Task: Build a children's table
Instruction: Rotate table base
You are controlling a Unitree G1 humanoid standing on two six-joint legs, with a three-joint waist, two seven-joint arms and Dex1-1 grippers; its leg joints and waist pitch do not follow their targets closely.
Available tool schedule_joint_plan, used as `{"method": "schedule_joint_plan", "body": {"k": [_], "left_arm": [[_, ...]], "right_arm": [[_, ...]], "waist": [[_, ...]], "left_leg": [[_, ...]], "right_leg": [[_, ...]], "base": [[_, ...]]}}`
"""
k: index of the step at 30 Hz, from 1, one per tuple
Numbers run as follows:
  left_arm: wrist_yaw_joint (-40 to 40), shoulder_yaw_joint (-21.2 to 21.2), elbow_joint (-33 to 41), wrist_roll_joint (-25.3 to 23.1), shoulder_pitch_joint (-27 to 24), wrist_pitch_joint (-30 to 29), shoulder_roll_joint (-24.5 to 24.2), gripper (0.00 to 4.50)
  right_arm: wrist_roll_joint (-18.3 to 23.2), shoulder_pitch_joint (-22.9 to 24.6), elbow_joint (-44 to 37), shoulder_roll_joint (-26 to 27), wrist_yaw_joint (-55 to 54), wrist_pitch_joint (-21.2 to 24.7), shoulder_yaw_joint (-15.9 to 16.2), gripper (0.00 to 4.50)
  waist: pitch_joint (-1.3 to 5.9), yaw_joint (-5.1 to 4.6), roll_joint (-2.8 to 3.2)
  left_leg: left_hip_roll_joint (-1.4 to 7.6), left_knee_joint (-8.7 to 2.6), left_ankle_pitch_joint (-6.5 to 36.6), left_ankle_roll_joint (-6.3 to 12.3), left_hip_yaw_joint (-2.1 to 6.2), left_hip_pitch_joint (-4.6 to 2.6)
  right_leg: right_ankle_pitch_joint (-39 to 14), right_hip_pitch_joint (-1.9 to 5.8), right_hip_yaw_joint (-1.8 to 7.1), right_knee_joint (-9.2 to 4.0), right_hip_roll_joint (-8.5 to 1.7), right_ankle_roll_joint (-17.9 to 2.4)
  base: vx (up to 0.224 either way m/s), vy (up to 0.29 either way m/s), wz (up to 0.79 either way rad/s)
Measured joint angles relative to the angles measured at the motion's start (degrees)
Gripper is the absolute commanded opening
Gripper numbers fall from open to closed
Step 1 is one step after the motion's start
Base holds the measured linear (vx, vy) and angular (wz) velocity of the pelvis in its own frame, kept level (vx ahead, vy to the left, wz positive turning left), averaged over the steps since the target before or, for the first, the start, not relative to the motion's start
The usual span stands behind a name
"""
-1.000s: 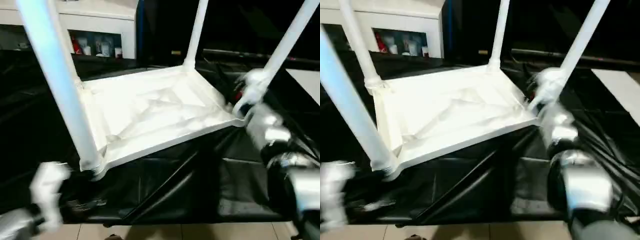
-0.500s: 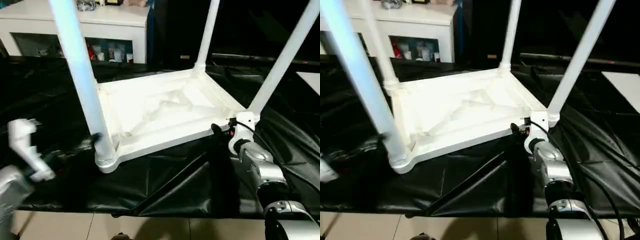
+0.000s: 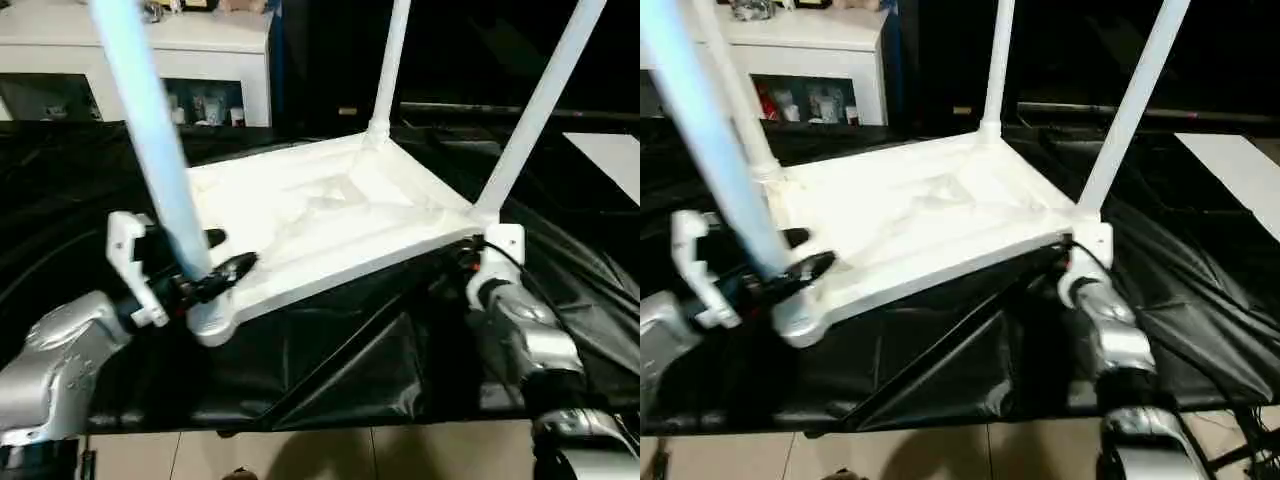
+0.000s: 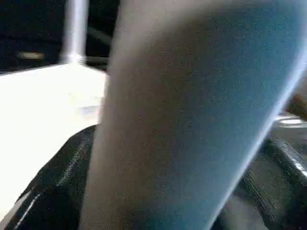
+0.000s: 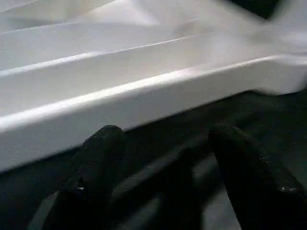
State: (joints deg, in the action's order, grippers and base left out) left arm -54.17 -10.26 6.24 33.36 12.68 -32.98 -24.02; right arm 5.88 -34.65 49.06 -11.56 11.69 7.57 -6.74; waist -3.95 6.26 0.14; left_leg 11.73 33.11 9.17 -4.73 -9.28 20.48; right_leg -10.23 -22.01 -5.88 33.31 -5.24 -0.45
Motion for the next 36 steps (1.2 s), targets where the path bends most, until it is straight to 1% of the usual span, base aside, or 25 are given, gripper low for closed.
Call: {"method": "schedule_joint_plan", "body": {"k": [2, 5, 8, 9, 11, 12, 13, 15, 16, 17, 18, 20, 24, 29, 30, 32, 34, 36], "left_arm": [[-1.95, 2.72, 2.22, 2.05, 1.13, -2.21, -0.02, 4.47], [-4.78, 5.4, 4.51, 4.26, 1.8, -5.07, -0.57, 4.47], [-7.29, 9.2, 5.43, 4.85, 3.92, -6.91, -0.48, 4.47], [-7.75, 10.66, 5.49, 4.89, 4.7, -6.97, 0.61, 4.47], [-8.03, 13.13, 5.04, 4.35, 6.44, -6.72, 3.21, 4.47], [-8.02, 14.98, 4.14, 3.43, 7.84, -6.08, 5.02, 4.47], [-7.96, 16.52, 3.92, 2.86, 8.48, -5.62, 6.18, 4.47], [-7.82, 20.48, 2.26, 1.07, 10.63, -3.78, 8.47, 4.47], [-7.55, 21.4, 1.77, 0.48, 11.12, -3.03, 9.03, 4.47], [-7.38, 22.08, 0.92, -0.28, 11.66, -2.28, 9.22, 4.47], [-6.9, 22.24, -0.38, -1.31, 12.19, -1.48, 9.35, 4.47], [-6.71, 22.51, -2.07, -2.32, 12.76, -0.51, 9.61, 4.47], [-6.82, 23.53, -4.01, -3.58, 14.04, 0.9, 11.32, 4.47], [-6.56, 24.84, -5.47, -3.9, 15.01, 2.62, 13.7, 4.47], [-6.22, 25.01, -5.66, -4.08, 15.23, 3.22, 14.11, 4.47], [-5.44, 24.99, -6.3, -4.62, 15.65, 4.37, 14.42, 4.47], [-4.82, 24.58, -6.74, -5.3, 15.7, 5.17, 13.92, 4.47], [-4.63, 24.05, -7.0, -5.75, 15.68, 5.7, 13.06, 4.47]], "right_arm": [[-0.57, -2.5, 3.18, 1.39, 0.0, -0.72, 0.62, 3.21], [-1.3, -5.26, 7.53, 1.86, 1.21, -2.24, 0.85, 3.21], [-2.09, -8.27, 11.21, 3.15, 1.38, -3.33, 1.17, 3.21], [-2.23, -9.28, 12.03, 3.69, 1.58, -3.73, 1.62, 3.21], [-2.87, -10.85, 13.12, 4.71, 2.54, -4.54, 2.27, 3.21], [-3.31, -12.08, 13.82, 6.2, 3.72, -5.22, 3.02, 3.21], [-3.37, -12.93, 14.12, 7.38, 4.09, -5.6, 3.7, 3.21], [-3.93, -14.03, 15.28, 10.33, 5.1, -6.62, 5.26, 3.21], [-4.15, -14.23, 15.65, 11.06, 5.28, -6.85, 5.59, 3.21], [-4.38, -14.54, 16.47, 11.08, 5.5, -7.25, 5.65, 3.21], [-4.45, -14.56, 16.69, 10.77, 5.63, -7.96, 5.63, 3.21], [-4.48, -14.66, 17.01, 10.29, 6.25, -8.51, 5.53, 3.21], [-4.14, -14.96, 18.11, 10.31, 9.24, -9.78, 4.83, 3.21], [-3.87, -15.15, 18.96, 11.83, 12.67, -10.87, 5.08, 3.21], [-3.68, -15.15, 19.02, 12.75, 12.72, -11.54, 5.01, 3.21], [-3.04, -15.36, 19.0, 12.83, 12.66, -12.95, 4.75, 3.21], [-2.26, -15.89, 18.52, 11.92, 12.07, -14.74, 3.72, 3.21], [-2.22, -16.46, 18.43, 9.48, 9.37, -15.85, 2.98, 3.21]], "waist": [[0.0, 0.03, 0.0], [0.0, -0.39, -0.07], [-0.05, -1.07, -0.3], [-0.02, -1.28, -0.44], [-0.03, -1.34, -0.79], [0.01, -1.36, -0.91], [0.02, -1.41, -0.91], [0.02, -1.06, -0.9], [0.02, -0.95, -0.89], [0.0, -0.55, -0.79], [0.0, -0.14, -0.69], [0.03, 0.03, -0.62], [0.04, -0.1, -0.55], [0.04, -0.53, -0.55], [0.04, -0.5, -0.55], [0.04, -0.39, -0.56], [0.03, -0.13, -0.57], [0.02, 0.21, -0.6]], "left_leg": [[0.0, 0.0, 0.0, 0.0, -0.05, -0.02], [0.0, 0.01, 0.0, 0.0, -0.28, -0.1], [0.01, 0.01, 0.0, 0.0, -0.37, -0.16], [0.01, 0.02, 0.0, 0.0, -0.39, -0.18], [0.01, 0.14, -0.01, -0.01, -0.4, -0.13], [0.03, 0.12, -0.01, -0.02, -0.39, -0.09], [0.03, 0.1, -0.01, -0.02, -0.41, -0.06], [0.04, 0.1, -0.01, -0.05, -0.43, -0.05], [0.08, 0.06, -0.01, -0.06, -0.46, -0.06], [0.13, -0.01, -0.01, -0.07, -0.48, -0.05], [0.15, -0.22, -0.01, -0.08, -0.56, -0.05], [0.16, -0.34, -0.09, -0.2, -0.55, -0.03], [0.14, -0.31, -0.11, -0.26, -0.54, 0.08], [0.15, -0.26, -0.12, -0.26, -0.53, 0.03], [0.16, -0.26, -0.12, -0.27, -0.52, 0.02], [0.16, -0.27, -0.12, -0.27, -0.52, 0.02], [0.15, -0.26, -0.12, -0.27, -0.5, 0.04], [0.14, -0.25, -0.13, -0.27, -0.52, 0.04]], "right_leg": [[0.01, 0.0, 0.05, -0.01, -0.01, -0.01], [0.08, -0.08, 0.25, 0.06, -0.02, -0.13], [0.2, -0.23, 0.33, 0.26, -0.02, -0.33], [0.32, -0.33, 0.35, 0.39, -0.02, -0.52], [0.41, -0.67, 0.41, 0.87, -0.04, -0.65], [0.47, -0.86, 0.4, 1.03, -0.03, -0.71], [0.56, -1.02, 0.42, 1.16, -0.03, -0.78], [0.78, -1.18, 0.46, 1.63, -0.04, -0.84], [0.77, -1.2, 0.49, 1.84, -0.04, -0.82], [0.78, -1.21, 0.46, 1.97, -0.02, -0.87], [0.69, -1.23, 0.44, 1.97, 0.01, -0.85], [0.56, -1.3, 0.44, 1.96, 0.09, -0.87], [0.5, -1.31, 0.48, 1.82, 0.08, -0.89], [0.55, -1.31, 0.48, 1.92, 0.05, -0.94], [0.55, -1.31, 0.47, 1.96, 0.05, -0.94], [0.6, -1.31, 0.46, 1.96, 0.05, -0.99], [0.63, -1.3, 0.46, 1.96, 0.04, -0.98], [0.62, -1.27, 0.47, 1.94, -0.01, -0.93]], "base": [[0.0, 0.0, 0.0], [0.0, 0.0, 0.0], [0.0, 0.0, 0.0], [0.0, 0.0, 0.0], [0.0, 0.0, 0.0], [0.0, 0.0, 0.0], [0.0, 0.0, 0.0], [0.0, 0.0, 0.0], [0.064, -0.046, 0.13], [0.063, -0.038, 0.12], [0.063, -0.038, 0.12], [0.026, -0.011, 0.01], [0.0, 0.0, 0.0], [0.0, 0.0, 0.0], [0.0, 0.0, 0.0], [0.0, 0.0, 0.0], [0.0, 0.0, 0.0], [0.0, 0.0, 0.0]]}}
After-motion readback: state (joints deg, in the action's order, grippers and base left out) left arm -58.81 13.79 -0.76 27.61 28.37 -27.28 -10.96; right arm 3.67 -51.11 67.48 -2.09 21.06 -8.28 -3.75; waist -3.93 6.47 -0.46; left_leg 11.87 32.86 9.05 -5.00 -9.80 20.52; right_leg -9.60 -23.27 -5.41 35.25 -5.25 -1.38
